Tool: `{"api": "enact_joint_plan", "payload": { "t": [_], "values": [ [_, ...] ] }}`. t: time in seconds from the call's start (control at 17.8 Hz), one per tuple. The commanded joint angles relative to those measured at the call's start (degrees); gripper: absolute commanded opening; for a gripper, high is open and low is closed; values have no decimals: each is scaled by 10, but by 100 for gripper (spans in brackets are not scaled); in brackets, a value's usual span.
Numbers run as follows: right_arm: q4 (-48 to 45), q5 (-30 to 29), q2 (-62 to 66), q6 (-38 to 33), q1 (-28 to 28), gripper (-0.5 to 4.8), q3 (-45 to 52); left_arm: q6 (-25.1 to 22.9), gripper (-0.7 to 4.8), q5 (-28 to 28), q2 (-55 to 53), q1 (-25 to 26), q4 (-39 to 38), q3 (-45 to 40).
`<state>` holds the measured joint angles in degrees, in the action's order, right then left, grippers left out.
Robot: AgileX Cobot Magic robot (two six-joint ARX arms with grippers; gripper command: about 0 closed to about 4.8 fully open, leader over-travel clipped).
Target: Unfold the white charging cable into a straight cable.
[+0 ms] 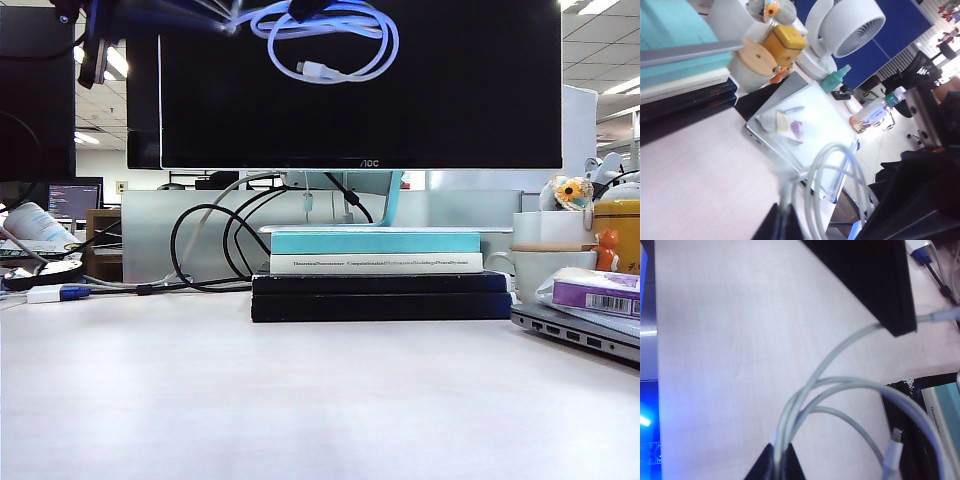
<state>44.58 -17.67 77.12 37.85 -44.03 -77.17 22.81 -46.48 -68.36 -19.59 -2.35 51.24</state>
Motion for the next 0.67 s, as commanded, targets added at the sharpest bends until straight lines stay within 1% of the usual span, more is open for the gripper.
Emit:
{"api": "enact_joint_plan", "payload": {
  "t": [0.06,0.17,0.22,0.28,0.39,0.51,0.56,0.62,0.67],
  "values": [
    [-2,-4,-4,0,0,-1,-2,-14,-5,-14,1,-1,24,2],
    [-1,-4,-3,-1,0,3,-2,-18,-5,-14,1,-1,26,2],
    [-1,1,-3,-1,0,96,-2,-28,-5,-13,1,-1,27,2],
    [-2,15,-3,-2,2,296,-3,-47,-5,-4,1,0,25,2],
    [-6,10,-9,-2,4,301,-3,-84,-5,19,1,0,13,2],
    [-11,11,-16,-4,4,301,-3,-94,-5,15,1,0,8,2],
    [-11,21,-17,-10,4,301,-3,-108,-5,-7,1,0,7,2],
    [-10,27,-17,-19,4,301,-2,-110,-5,-32,1,0,7,2],
    [-7,27,-17,-19,4,300,-2,-110,-5,-37,1,0,6,2]
  ]
}}
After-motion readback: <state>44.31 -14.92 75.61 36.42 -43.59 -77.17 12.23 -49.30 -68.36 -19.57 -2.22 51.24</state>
